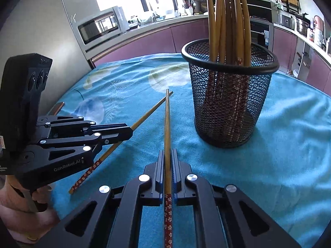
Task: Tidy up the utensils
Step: 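Lift the chopstick upright toward the mesh cup with the right gripper, then lower the chopstick into the mesh cup with the right gripper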
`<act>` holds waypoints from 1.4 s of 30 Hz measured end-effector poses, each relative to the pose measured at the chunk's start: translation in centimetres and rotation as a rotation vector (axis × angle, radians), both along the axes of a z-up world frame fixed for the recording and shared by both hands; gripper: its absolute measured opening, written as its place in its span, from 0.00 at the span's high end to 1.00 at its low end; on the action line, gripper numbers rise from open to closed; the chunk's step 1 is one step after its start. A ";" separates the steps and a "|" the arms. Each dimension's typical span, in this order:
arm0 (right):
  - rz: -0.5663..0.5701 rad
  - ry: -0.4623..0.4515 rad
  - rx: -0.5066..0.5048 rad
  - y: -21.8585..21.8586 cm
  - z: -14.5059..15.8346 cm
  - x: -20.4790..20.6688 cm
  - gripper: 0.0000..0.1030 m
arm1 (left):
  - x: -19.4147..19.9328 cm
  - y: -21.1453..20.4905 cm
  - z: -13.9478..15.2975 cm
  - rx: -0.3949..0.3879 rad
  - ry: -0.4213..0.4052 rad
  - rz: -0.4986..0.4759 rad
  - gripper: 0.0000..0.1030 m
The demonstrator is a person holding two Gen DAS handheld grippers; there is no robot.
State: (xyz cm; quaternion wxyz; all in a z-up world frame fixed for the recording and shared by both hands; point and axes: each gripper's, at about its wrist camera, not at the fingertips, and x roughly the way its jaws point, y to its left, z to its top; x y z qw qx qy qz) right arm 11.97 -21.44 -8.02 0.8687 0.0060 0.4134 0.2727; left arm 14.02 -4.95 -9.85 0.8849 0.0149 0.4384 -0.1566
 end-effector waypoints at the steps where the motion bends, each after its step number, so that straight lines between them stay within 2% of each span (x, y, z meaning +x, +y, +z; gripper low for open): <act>1: 0.001 -0.001 0.012 -0.2 0.2 -0.1 0.95 | -0.2 0.1 0.2 -0.008 -0.004 -0.002 0.92; 15: 0.032 -0.037 0.173 -2.2 3.0 -1.7 0.95 | -2.7 1.5 4.1 -0.145 -0.044 -0.050 0.92; 42: -0.025 -0.232 0.230 -5.7 8.6 -3.0 0.95 | -4.8 0.8 11.4 -0.238 -0.184 -0.119 0.93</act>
